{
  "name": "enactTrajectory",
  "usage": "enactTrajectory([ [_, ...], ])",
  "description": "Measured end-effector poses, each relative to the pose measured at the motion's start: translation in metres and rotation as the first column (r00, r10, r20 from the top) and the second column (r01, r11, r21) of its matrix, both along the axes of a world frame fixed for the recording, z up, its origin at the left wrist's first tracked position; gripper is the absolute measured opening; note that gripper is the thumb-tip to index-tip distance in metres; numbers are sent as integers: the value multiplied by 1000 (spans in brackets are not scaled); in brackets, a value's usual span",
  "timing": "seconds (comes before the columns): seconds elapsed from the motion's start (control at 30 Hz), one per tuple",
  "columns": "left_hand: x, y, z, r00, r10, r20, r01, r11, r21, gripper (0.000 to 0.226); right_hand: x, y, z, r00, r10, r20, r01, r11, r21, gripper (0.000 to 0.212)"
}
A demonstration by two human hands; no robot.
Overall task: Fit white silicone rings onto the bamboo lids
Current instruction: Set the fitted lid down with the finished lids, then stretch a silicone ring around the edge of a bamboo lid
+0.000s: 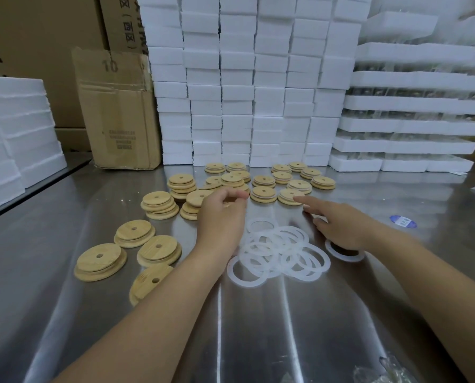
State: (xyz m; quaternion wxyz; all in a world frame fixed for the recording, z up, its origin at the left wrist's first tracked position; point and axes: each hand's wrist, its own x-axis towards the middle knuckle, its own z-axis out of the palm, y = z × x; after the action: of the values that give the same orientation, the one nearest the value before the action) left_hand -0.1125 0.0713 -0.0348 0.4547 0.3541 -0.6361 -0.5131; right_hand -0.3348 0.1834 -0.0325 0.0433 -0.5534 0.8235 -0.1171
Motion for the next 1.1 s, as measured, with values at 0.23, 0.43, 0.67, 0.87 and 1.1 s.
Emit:
enactTrajectory([
  [0.23,25,-32,-10,601,327,729,222,808,-546,67,1,-4,-2,999,-15,-37,15,1000,-4,57],
  [0.43,31,-30,-7,471,300,829,259,852,-456,67,2,-3,-1,1000,-23,-21,23,999,-25,54],
  [0.67,30,-25,-4,435,425,794,133,842,-523,28,1,1,10,999,-39,11,39,999,12,34],
  [0.87,28,-28,-6,586,404,702,121,813,-569,21,-8,20,37,988,-115,107,101,987,128,15],
  [1.1,20,-25,-2,860,231,454,-4,895,-447,26,-7,25,43,970,-115,215,49,955,293,7],
])
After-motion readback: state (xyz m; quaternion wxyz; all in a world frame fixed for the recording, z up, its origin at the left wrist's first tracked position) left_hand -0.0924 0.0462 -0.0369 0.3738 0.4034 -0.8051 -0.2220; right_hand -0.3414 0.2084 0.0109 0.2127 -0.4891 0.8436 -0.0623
